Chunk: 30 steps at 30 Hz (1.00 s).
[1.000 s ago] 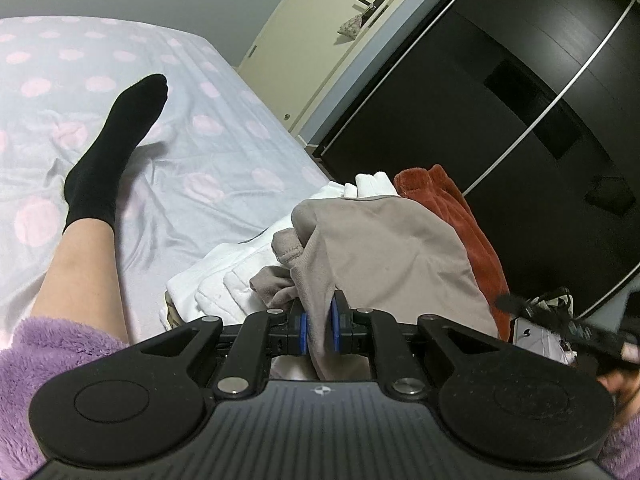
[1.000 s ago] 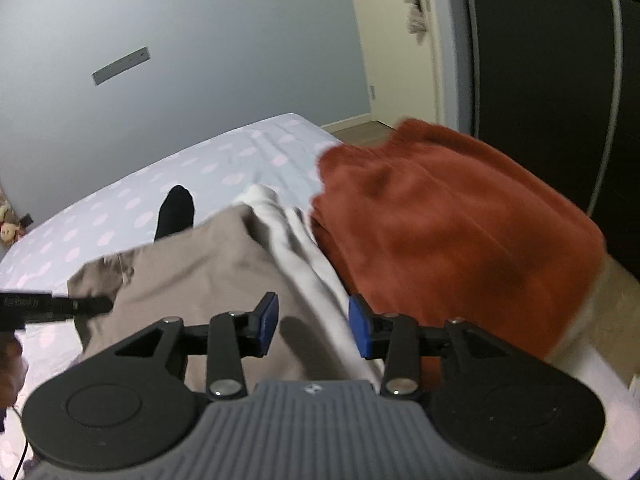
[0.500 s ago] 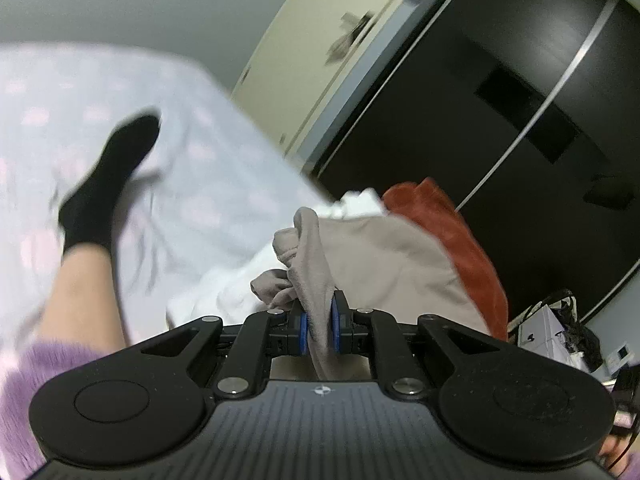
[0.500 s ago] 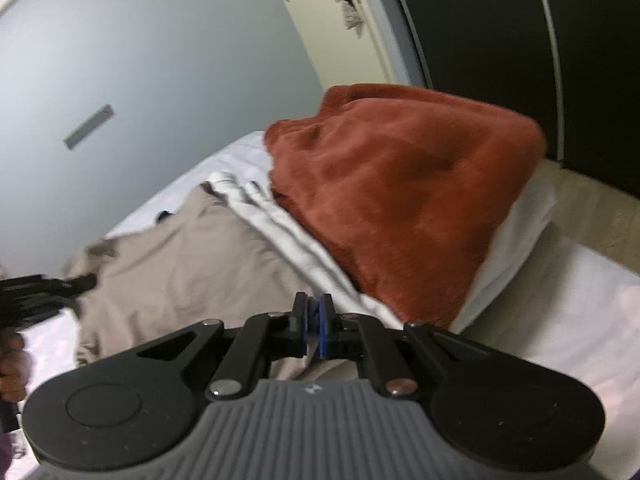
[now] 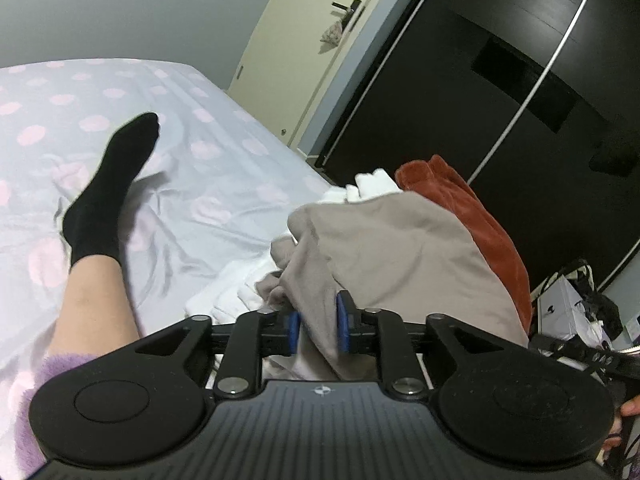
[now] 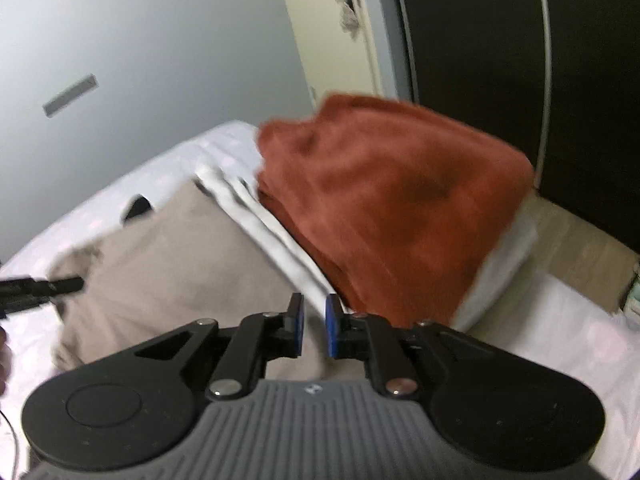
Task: Fold clothes
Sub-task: 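Lower the shirt onto the white clothes stack with both grippers, then open both grippers and release the shirt on the stack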
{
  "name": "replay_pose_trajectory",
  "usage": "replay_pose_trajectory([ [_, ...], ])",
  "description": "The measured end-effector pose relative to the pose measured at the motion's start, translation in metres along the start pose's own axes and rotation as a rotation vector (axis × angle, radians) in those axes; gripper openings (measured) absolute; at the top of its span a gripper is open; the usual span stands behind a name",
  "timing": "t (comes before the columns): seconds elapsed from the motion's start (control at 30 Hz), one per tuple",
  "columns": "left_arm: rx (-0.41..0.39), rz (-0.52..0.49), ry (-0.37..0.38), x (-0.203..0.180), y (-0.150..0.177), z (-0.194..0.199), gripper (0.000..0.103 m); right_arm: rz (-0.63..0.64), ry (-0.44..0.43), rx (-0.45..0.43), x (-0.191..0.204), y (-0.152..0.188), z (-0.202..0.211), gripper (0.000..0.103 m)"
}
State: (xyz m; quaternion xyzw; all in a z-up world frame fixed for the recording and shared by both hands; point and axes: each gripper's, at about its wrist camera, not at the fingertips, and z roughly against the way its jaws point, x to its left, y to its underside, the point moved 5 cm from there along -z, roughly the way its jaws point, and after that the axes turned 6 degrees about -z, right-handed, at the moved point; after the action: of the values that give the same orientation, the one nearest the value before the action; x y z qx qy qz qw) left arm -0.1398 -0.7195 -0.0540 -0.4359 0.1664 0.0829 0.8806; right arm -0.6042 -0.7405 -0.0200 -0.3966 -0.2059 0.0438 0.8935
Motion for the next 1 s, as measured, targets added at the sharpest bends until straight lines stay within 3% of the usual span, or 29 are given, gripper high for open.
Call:
replay_pose_trajectory([
  [0.13, 0.01, -0.009, -0.007, 0.002, -0.009, 0.004, 0.024, 0.038, -0.043, -0.02, 0.024, -0.024, -0.002, 0.025],
  [0.27, -0.006, -0.036, -0.042, 0.008, -0.019, 0.007, 0.028, 0.072, -0.092, 0.019, 0.054, -0.046, -0.026, 0.027],
  [0.37, 0.0, -0.041, -0.049, 0.015, -0.027, 0.005, 0.028, 0.052, -0.136, 0.064, 0.071, -0.065, -0.051, 0.037],
  [0.8, 0.064, -0.053, -0.014, 0.03, -0.033, -0.025, 0.028, -0.036, -0.172, 0.242, 0.099, -0.099, -0.139, 0.039],
  [0.9, 0.077, -0.06, -0.01, 0.03, -0.032, -0.03, 0.028, -0.037, -0.177, 0.254, 0.101, -0.097, -0.147, 0.034],
  [0.97, 0.084, -0.07, -0.014, 0.03, -0.031, -0.031, 0.027, -0.003, -0.186, 0.239, 0.107, -0.096, -0.147, 0.013],
  [1.0, 0.087, -0.073, -0.016, 0.03, -0.03, -0.032, 0.024, 0.014, -0.191, 0.231, 0.11, -0.096, -0.147, 0.01],
])
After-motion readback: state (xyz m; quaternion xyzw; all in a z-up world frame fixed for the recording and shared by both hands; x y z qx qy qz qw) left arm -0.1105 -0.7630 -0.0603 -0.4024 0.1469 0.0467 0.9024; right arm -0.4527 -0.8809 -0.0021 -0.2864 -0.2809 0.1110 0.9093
